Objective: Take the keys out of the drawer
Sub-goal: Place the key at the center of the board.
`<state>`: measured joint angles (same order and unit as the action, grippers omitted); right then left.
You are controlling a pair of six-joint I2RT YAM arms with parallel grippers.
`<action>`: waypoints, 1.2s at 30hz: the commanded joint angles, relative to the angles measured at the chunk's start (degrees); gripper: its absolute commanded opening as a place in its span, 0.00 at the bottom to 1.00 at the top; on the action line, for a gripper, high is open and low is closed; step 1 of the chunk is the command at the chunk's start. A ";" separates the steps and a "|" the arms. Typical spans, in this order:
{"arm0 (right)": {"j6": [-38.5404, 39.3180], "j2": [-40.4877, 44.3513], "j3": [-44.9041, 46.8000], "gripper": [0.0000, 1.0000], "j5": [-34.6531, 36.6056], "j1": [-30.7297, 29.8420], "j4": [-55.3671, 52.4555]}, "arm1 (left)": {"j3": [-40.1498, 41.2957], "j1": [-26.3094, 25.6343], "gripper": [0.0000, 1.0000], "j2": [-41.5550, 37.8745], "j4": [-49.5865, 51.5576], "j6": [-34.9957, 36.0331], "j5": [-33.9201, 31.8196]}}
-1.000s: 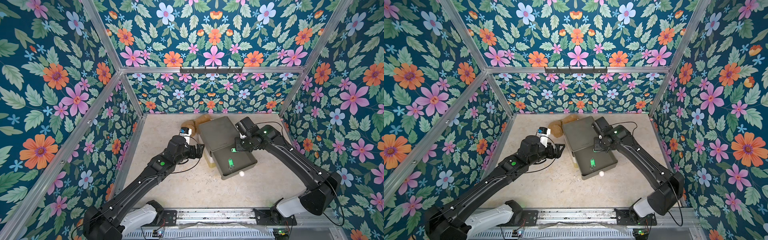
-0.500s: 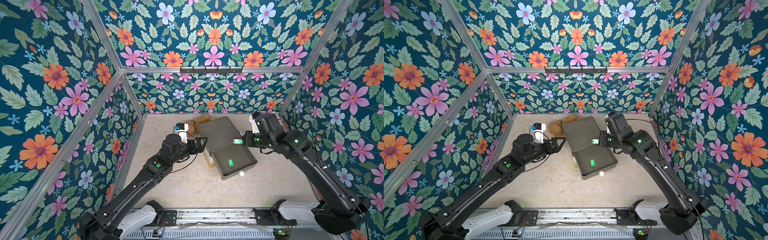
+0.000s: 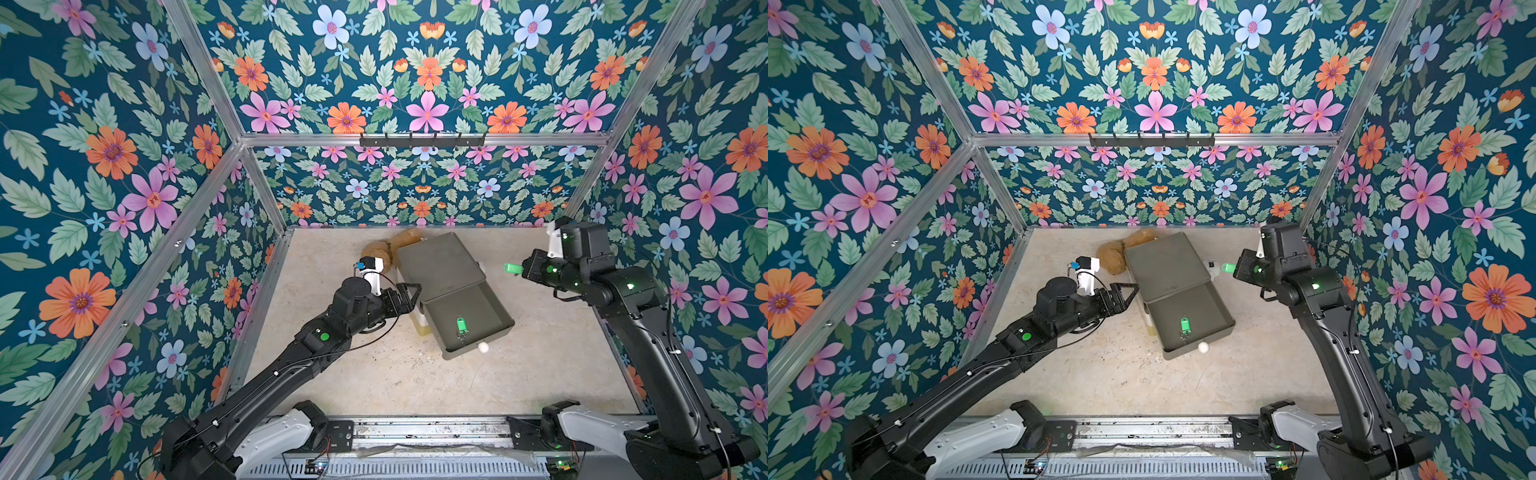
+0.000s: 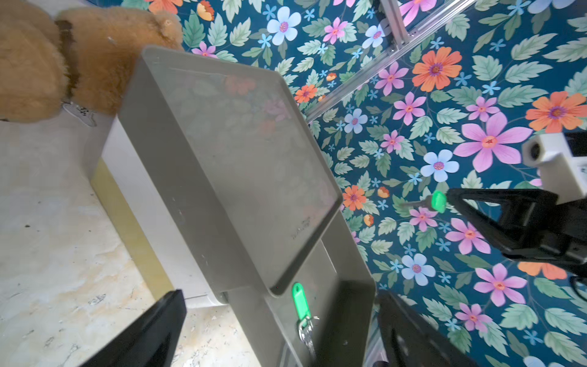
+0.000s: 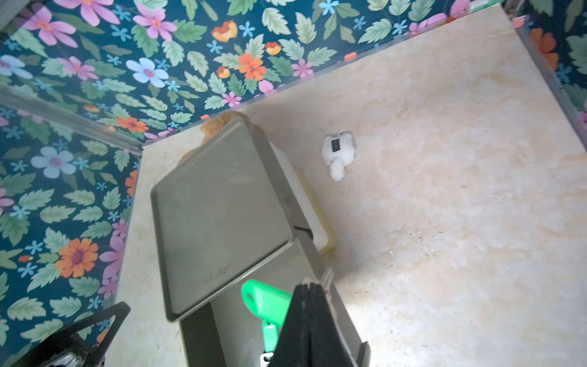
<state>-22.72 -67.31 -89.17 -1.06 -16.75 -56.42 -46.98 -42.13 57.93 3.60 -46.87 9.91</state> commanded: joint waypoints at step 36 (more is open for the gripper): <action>-5.13 -12.39 32.31 0.00 -15.32 15.74 30.59 | 9.49 -0.28 0.99 0.29 -3.51 8.25 -5.86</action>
<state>-26.81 -78.76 -58.72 -13.45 -0.97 -31.97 -37.47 -42.41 57.80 1.69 -40.07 4.80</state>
